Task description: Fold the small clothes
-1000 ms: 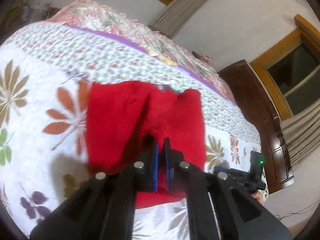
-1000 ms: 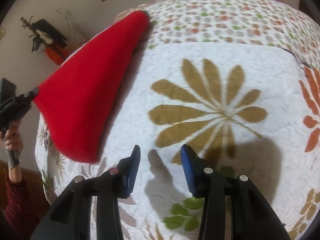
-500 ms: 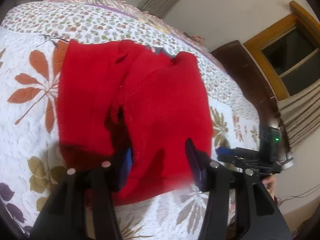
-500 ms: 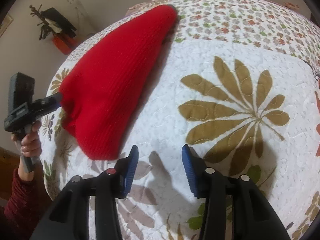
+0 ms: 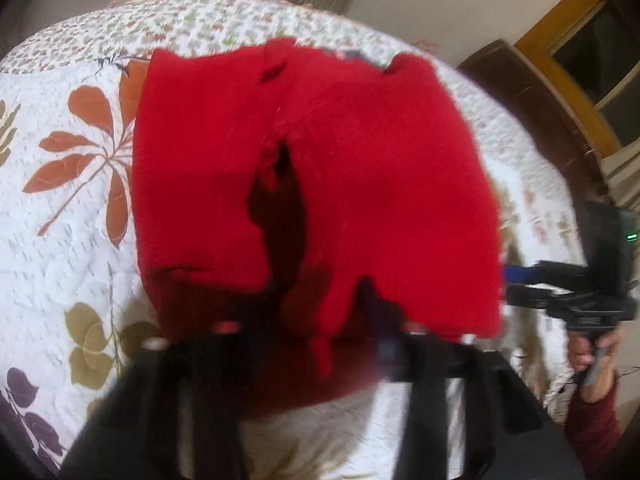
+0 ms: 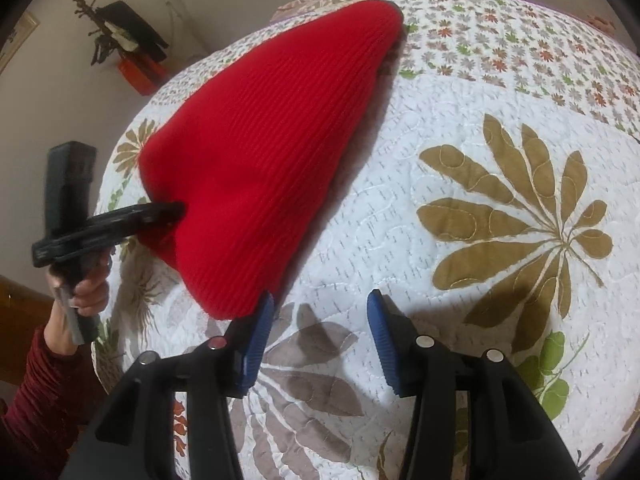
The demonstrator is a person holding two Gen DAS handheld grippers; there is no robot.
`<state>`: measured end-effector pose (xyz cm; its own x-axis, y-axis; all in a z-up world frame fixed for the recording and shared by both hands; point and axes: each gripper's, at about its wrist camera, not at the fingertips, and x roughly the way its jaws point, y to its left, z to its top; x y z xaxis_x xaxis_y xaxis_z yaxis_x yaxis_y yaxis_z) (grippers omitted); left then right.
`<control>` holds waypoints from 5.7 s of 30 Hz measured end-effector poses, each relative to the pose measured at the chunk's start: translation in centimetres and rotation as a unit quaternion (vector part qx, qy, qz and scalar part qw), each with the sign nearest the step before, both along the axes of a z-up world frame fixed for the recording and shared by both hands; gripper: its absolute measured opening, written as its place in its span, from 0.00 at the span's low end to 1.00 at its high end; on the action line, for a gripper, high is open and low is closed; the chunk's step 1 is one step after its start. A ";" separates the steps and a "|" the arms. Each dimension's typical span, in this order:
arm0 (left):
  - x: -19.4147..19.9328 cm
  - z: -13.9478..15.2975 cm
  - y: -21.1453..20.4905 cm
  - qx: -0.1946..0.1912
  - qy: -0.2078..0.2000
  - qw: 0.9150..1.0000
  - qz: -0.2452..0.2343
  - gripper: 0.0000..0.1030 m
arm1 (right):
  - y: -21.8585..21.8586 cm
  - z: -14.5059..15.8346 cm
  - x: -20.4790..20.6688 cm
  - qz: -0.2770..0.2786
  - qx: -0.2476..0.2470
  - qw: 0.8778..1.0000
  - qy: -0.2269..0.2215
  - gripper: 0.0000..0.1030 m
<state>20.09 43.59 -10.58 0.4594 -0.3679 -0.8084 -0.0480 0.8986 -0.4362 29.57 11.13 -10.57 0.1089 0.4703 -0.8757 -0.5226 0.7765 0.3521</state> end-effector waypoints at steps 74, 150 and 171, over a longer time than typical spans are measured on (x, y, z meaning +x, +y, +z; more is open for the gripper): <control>8.3 3.2 5.1 -0.042 -0.013 0.999 0.021 0.07 | 7.3 0.9 8.1 -0.008 -0.001 1.000 0.009 0.43; 5.4 -0.7 7.6 -0.088 0.011 0.995 0.052 0.59 | 8.5 -0.5 8.3 -0.029 0.051 0.997 0.047 0.63; 6.3 0.4 2.6 -0.034 0.021 0.997 0.062 0.23 | 10.2 0.4 7.6 -0.010 0.069 0.996 0.054 0.29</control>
<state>26.37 46.15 -10.22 0.4702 -0.3651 -0.8035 -0.1761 0.8533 -0.4908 37.15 21.29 -10.16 0.0293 0.5850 -0.8105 -0.4605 0.7276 0.5085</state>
